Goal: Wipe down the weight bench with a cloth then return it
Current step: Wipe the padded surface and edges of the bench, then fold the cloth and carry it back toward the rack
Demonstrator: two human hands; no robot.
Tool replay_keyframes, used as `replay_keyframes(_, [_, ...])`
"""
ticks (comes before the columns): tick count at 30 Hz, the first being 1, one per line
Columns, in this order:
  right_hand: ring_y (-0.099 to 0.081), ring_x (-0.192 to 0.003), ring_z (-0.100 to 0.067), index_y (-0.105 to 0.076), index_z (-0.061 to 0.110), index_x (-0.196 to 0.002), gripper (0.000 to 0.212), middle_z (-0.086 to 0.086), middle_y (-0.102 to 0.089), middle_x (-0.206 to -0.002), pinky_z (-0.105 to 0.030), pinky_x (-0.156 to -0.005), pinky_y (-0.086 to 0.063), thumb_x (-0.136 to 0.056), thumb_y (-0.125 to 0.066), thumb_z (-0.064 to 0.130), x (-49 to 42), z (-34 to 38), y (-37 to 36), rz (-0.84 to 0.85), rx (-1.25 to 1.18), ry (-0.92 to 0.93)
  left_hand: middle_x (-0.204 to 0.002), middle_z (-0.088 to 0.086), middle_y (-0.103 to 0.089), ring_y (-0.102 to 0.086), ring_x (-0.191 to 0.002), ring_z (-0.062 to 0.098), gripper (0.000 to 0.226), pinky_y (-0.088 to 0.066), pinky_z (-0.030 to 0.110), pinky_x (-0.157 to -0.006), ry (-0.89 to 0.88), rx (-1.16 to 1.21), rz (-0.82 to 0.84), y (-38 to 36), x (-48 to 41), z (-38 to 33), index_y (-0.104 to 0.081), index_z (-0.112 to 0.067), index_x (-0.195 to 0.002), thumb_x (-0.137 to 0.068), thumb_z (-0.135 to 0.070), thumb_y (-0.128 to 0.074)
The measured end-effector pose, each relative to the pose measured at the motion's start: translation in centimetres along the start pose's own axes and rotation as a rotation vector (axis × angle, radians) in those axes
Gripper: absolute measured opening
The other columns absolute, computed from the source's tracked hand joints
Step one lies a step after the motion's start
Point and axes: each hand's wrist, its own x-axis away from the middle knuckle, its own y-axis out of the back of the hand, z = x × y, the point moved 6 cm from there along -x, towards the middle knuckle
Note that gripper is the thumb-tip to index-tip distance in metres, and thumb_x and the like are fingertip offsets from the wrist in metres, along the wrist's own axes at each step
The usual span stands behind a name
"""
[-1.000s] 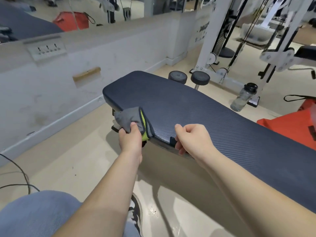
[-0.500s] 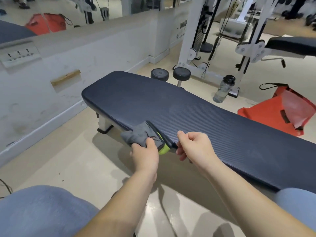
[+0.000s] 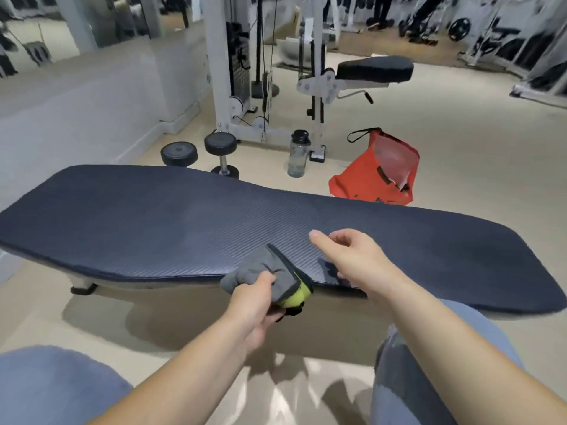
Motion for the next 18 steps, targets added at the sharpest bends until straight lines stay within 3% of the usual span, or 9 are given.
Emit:
replay_keyframes(2, [-0.063, -0.086, -0.014, -0.062, -0.001, -0.128, 0.084, -0.021, -0.072, -0.112, -0.041, -0.094, -0.06, -0.082, -0.071, 0.068, -0.2, -0.6, -0.5, 0.152, -0.146, -0.113, -0.115, 0.016, -0.07, -0.071, -0.1, 0.03, 0.028, -0.062, 0.04, -0.075, -0.006, 0.0, 0.063, -0.5, 1.0, -0.4, -0.06, -0.003, -0.122, -0.098, -0.018, -0.056])
replay_keyframes(3, [-0.068, -0.088, -0.014, -0.063, 0.0, -0.128, 0.083, -0.02, -0.073, -0.116, -0.042, -0.094, -0.061, -0.081, -0.072, 0.067, -0.3, -0.7, -0.9, 0.23, -0.208, -0.151, -0.113, 0.016, -0.073, -0.073, -0.098, 0.03, 0.027, -0.061, 0.041, -0.077, -0.016, -0.012, 0.097, -0.7, 1.7, -0.8, -0.063, -0.003, -0.119, -0.098, -0.017, -0.056])
replay_keyframes(7, [-0.069, -0.058, -0.013, -0.077, 0.01, -0.099, 0.047, 0.0, -0.074, -0.073, -0.033, -0.075, -0.057, -0.086, -0.075, 0.056, -1.0, 0.5, -3.1, 0.455, -0.314, -0.159, -0.106, 0.01, -0.079, -0.075, -0.101, 0.026, 0.028, -0.06, 0.045, -0.091, -0.163, -0.208, 0.231, -1.3, 3.9, -4.3, -0.069, -0.006, -0.118, -0.097, -0.021, -0.059])
replay_keyframes(9, [-0.079, -0.085, -0.025, -0.077, 0.005, -0.106, 0.043, -0.009, -0.081, -0.093, -0.042, -0.089, -0.061, -0.087, -0.08, 0.043, -2.1, 1.4, -3.8, 0.474, -0.426, -0.141, -0.108, 0.007, -0.079, -0.075, -0.103, 0.022, 0.027, -0.058, 0.044, -0.097, -0.246, -0.3, 0.279, -1.4, 4.6, -6.7, -0.07, -0.008, -0.118, -0.099, -0.025, -0.061])
replay_keyframes(11, [-0.076, -0.106, -0.034, -0.074, 0.0, -0.118, 0.042, -0.019, -0.078, -0.111, -0.049, -0.098, -0.058, -0.089, -0.079, 0.031, -3.3, 2.5, -4.3, 0.485, -0.56, -0.129, -0.11, 0.005, -0.078, -0.074, -0.106, 0.021, 0.028, -0.056, 0.04, -0.099, -0.283, -0.319, 0.337, -1.4, 4.6, -8.7, -0.068, -0.005, -0.12, -0.101, -0.023, -0.061])
replay_keyframes(13, [-0.077, -0.101, -0.028, -0.073, 0.003, -0.119, 0.032, -0.016, -0.079, -0.11, -0.04, -0.089, -0.063, -0.095, -0.072, 0.025, -4.9, 3.4, -4.3, 0.438, -0.6, -0.081, -0.092, 0.001, -0.077, -0.072, -0.1, 0.018, 0.03, -0.054, 0.041, -0.102, -0.28, -0.3, 0.418, -1.7, 4.3, -9.8, -0.062, 0.006, -0.121, -0.1, -0.015, -0.056])
replay_keyframes(15, [-0.078, -0.097, -0.021, -0.073, 0.008, -0.117, 0.024, -0.009, -0.081, -0.107, -0.031, -0.08, -0.063, -0.099, -0.066, 0.023, -6.7, 3.4, -3.8, 0.34, -0.621, -0.046, -0.066, -0.009, -0.066, -0.067, -0.076, 0.009, 0.023, -0.054, 0.041, -0.1, -0.282, -0.341, 0.443, -2.0, 3.3, -10.1, -0.063, 0.005, -0.113, -0.099, -0.004, -0.047])
replay_keyframes(18, [-0.077, -0.103, -0.017, -0.072, 0.014, -0.117, 0.022, -0.002, -0.081, -0.108, -0.03, -0.085, -0.06, -0.103, -0.061, 0.026, -9.0, 2.8, -3.3, 0.252, -0.681, -0.028, -0.078, 0.001, -0.076, -0.07, -0.071, 0.01, 0.031, -0.058, 0.042, -0.082, -0.353, -0.394, 0.217, -1.7, 1.3, -11.1, -0.077, -0.01, -0.093, -0.097, -0.002, -0.047])
